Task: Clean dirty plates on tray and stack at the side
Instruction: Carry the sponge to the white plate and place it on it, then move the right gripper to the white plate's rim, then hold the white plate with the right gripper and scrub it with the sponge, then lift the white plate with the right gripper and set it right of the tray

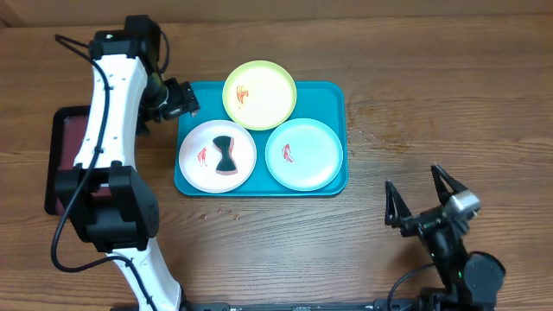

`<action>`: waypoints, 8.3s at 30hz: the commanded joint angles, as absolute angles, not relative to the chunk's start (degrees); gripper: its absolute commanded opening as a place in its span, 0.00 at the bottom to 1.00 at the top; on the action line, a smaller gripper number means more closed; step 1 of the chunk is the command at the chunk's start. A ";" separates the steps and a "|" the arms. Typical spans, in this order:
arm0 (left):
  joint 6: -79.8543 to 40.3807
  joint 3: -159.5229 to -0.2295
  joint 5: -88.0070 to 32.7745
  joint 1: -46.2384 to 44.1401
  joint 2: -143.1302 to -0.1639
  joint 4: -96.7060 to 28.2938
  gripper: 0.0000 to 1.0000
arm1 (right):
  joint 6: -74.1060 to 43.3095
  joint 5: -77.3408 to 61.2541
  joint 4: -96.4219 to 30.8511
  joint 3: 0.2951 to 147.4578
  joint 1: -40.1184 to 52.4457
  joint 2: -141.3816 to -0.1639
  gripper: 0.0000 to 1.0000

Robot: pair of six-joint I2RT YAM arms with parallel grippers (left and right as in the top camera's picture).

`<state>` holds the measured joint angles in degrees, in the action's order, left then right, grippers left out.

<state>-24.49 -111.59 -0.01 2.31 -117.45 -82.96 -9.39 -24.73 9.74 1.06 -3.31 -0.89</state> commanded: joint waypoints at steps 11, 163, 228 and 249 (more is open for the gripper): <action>-25.76 -112.33 -1.13 1.69 -117.27 -84.12 1.00 | -6.48 -23.53 5.91 32.45 -3.14 -9.52 1.00; -18.02 -83.35 -13.06 -5.69 -117.75 -50.59 0.04 | -24.23 -3.68 -35.20 94.89 40.42 -127.85 0.11; -34.68 -98.24 14.55 1.15 -108.99 -67.64 0.04 | -22.31 -1.93 -38.76 101.82 40.56 -125.38 0.04; -32.45 -91.09 -6.44 29.02 -104.71 -63.48 0.04 | 16.03 67.64 -46.52 121.82 58.81 -124.38 0.04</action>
<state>-33.06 -91.48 -3.73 28.60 -105.14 -63.92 3.40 54.98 -48.88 120.29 56.71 -126.80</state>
